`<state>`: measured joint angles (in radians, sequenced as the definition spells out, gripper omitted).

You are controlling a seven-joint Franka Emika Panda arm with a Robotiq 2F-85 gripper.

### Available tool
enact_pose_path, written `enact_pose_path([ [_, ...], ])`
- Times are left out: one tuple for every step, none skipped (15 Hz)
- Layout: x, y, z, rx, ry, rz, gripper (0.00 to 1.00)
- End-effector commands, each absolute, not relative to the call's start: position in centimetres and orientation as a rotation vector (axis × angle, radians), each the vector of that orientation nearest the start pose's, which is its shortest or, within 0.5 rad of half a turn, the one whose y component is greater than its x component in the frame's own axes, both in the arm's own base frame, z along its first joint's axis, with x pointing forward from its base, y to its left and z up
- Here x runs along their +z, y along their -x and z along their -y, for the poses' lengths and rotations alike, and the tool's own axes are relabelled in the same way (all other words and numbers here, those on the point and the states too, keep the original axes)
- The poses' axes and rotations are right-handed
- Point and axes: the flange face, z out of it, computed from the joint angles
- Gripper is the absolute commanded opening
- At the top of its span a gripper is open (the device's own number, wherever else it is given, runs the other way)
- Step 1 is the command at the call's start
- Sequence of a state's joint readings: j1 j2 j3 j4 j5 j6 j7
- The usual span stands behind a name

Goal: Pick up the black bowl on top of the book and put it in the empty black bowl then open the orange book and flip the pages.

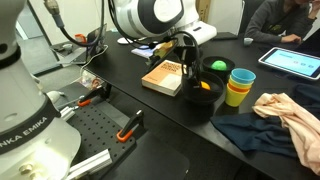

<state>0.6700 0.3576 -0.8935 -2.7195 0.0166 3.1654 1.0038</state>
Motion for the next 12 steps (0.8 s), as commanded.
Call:
enact_pose_path([
  [18.4,-39.4,12.4,-0.531,2.746,-1.760,0.53],
  [18.5,-39.4,12.4,-0.528,2.762,-1.737,0.60],
  [18.9,-39.5,12.1,-0.525,2.782,-1.686,0.69],
  [19.0,-39.8,11.9,-0.538,2.824,-1.623,0.75],
  [19.6,-40.2,11.1,-0.576,2.855,-1.514,0.82],
  [20.1,-40.5,10.5,-0.598,2.874,-1.439,0.91],
  [20.7,-40.9,9.3,-0.613,2.871,-1.365,0.97],
  [21.2,-41.2,8.1,-0.627,2.875,-1.296,1.00],
  [21.6,-41.5,6.8,-0.634,2.882,-1.221,1.00],
  [21.8,-41.6,5.3,-0.645,2.879,-1.155,1.00],
  [22.1,-41.7,3.8,-0.651,2.878,-1.085,1.00],
  [22.2,-41.7,2.2,-0.652,2.877,-1.013,1.00],
])
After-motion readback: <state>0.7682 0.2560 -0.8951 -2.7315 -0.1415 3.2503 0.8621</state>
